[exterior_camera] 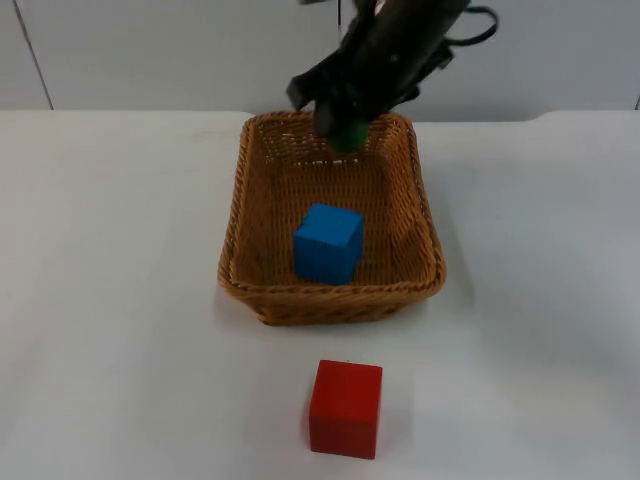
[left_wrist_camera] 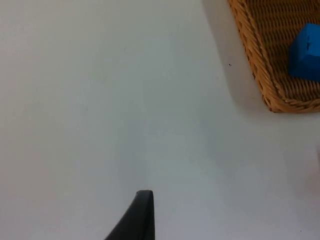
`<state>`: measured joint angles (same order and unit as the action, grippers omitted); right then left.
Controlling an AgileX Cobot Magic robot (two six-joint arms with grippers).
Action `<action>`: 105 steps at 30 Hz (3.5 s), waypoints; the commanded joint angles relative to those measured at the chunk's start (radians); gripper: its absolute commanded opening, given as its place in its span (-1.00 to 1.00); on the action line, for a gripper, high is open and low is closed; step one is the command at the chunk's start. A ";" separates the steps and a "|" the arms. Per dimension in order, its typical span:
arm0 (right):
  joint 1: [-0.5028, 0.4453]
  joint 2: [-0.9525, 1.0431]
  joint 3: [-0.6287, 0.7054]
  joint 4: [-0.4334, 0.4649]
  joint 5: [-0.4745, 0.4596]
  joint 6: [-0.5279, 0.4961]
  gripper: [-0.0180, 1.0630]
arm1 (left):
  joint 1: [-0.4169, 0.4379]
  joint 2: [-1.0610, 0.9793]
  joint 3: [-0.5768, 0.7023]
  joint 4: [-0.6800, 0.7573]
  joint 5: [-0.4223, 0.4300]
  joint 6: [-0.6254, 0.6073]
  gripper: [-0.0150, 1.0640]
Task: Place all geometric objects except the red cube into the basket.
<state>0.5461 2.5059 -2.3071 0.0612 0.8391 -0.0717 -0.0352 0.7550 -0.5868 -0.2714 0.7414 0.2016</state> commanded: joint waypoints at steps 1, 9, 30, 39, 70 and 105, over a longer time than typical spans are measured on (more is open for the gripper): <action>0.014 0.067 -0.092 0.031 0.009 0.022 -0.97 | 0.002 -0.007 0.005 -0.008 -0.015 -0.004 0.97; 0.014 0.119 -0.098 0.076 0.010 0.022 -0.62 | 0.002 -0.007 0.005 -0.008 -0.015 -0.004 0.97; 0.014 -0.259 -0.164 -0.061 0.382 0.026 0.57 | 0.002 -0.007 0.005 -0.008 -0.019 -0.004 0.97; 0.024 -0.456 -0.122 -0.061 0.382 0.042 0.57 | 0.002 -0.007 0.005 -0.008 -0.015 -0.004 0.97; 0.107 -1.696 1.496 -0.163 -0.292 0.114 0.57 | 0.002 -0.243 0.005 -0.050 0.081 0.077 0.97; 0.107 -2.430 1.759 -0.118 0.115 0.114 0.57 | 0.002 -0.755 0.094 0.059 0.336 -0.036 0.97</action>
<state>0.6535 0.0846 -0.5556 -0.0645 0.9516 0.0446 -0.0352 0.0040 -0.5146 -0.2234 1.0863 0.1836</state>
